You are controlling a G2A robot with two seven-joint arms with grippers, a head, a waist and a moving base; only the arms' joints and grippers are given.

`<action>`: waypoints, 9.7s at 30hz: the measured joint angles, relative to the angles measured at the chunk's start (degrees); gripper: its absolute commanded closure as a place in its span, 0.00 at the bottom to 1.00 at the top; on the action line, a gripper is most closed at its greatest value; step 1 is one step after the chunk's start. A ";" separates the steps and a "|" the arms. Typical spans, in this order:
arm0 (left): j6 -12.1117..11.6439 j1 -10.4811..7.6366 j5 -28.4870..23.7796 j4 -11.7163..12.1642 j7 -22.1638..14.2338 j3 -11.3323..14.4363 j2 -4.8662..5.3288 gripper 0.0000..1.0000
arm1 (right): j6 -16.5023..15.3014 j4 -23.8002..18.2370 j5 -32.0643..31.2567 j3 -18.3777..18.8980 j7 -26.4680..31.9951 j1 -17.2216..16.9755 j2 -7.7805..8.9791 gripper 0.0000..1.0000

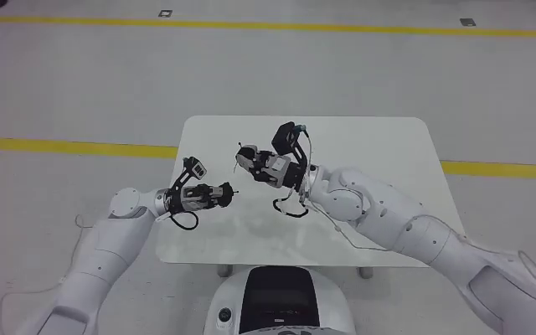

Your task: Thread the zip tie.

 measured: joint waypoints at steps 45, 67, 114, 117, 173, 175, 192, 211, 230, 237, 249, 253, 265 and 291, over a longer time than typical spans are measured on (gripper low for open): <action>0.00 0.00 0.00 0.00 0.00 0.00 0.00 1.00 | 0.00 -2.12 -6.52 -9.26 -10.07 3.12 4.11 1.00; 0.00 0.00 0.00 0.00 0.00 0.00 0.00 1.00 | 0.00 -1.46 -6.11 -13.23 -15.18 4.72 4.96 1.00; 5.28 -1.64 -14.46 -6.88 0.00 13.15 10.15 1.00 | 0.00 -1.46 -6.11 -13.23 -15.18 4.73 4.96 1.00; 5.28 -1.64 -14.46 -6.89 0.00 13.15 10.15 1.00 | 0.00 -1.46 -6.11 -13.23 -15.18 4.73 4.96 1.00; 5.28 -1.64 -14.46 -6.88 0.00 13.16 10.16 1.00 | 0.00 -6.20 -11.32 -5.89 -7.40 -2.82 4.70 1.00; 5.28 -1.64 -14.46 -6.88 0.00 13.16 10.16 1.00 | 0.00 -6.34 -11.68 -5.25 -6.86 -3.37 4.53 1.00; 5.28 -1.64 -14.46 -6.88 0.00 13.16 10.16 1.00 | 0.00 -7.80 -13.92 -1.75 -4.84 -6.72 4.11 1.00; 5.28 -1.64 -14.46 -6.88 0.00 13.16 10.16 1.00 | 0.00 -8.47 -14.62 -0.99 -4.70 -7.54 4.23 1.00; 5.28 -1.64 -14.46 -6.88 0.00 13.16 10.16 1.00 | 0.00 -7.84 -14.48 -0.77 -4.79 -7.67 3.95 1.00; 5.28 -1.64 -14.46 -6.88 0.00 13.16 10.16 1.00 | 0.00 -7.81 -14.25 -1.13 -3.88 -7.63 3.91 1.00; 5.28 -1.64 -14.46 -6.88 0.00 13.16 10.16 1.00 | 0.00 -8.02 -14.35 -1.00 -4.90 -7.74 4.08 1.00; 5.28 -1.64 -14.46 -6.88 0.00 13.16 10.16 1.00 | 0.00 -8.32 -14.48 -1.01 -5.06 -7.85 4.33 1.00; 5.28 -1.64 -14.46 -6.88 0.00 13.16 10.16 1.00 | 0.00 -8.73 -14.54 -1.45 -5.86 -7.81 4.77 1.00; 5.28 -1.64 -14.46 -6.88 0.00 13.16 10.16 1.00 | 0.00 -7.68 -14.58 -1.37 -6.38 -7.53 4.46 1.00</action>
